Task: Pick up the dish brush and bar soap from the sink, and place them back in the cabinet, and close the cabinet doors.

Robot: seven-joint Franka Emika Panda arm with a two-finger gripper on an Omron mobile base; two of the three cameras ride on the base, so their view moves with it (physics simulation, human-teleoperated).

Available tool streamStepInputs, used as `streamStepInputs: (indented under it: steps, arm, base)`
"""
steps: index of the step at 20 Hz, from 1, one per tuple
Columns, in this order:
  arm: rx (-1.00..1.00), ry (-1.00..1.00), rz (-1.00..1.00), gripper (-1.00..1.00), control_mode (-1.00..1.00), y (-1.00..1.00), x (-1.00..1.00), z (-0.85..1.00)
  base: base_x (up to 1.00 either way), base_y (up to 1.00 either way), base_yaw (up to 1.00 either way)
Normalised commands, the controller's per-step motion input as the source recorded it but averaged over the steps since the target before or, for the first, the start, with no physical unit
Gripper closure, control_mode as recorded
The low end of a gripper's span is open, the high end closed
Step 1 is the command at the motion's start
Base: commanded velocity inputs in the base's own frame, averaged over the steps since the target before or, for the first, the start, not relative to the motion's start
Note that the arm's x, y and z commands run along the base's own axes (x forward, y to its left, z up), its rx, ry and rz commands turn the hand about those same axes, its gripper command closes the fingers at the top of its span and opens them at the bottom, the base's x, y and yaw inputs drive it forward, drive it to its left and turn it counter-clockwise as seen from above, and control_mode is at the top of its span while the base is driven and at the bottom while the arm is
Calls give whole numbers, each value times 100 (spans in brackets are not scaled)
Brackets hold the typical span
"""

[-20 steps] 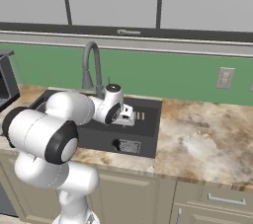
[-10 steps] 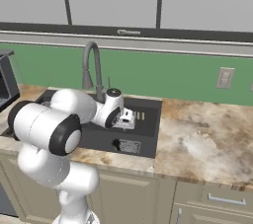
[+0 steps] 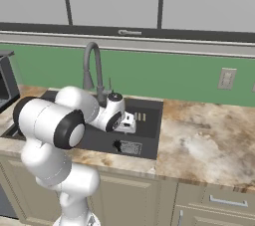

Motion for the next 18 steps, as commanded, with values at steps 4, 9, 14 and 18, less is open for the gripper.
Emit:
streamStepInputs:
  steps: [4,9,14,18]
  arm:
    - [0,0,0,-100,-100,0,4,-15]
    - [0,0,0,-100,-100,0,6,-17]
    - [0,0,0,-100,-100,0,9,-18]
    - [0,0,0,-100,-100,0,12,-17]
  base:
    - [0,0,0]
    - [0,0,0]
    - [0,0,0]
    - [0,0,0]
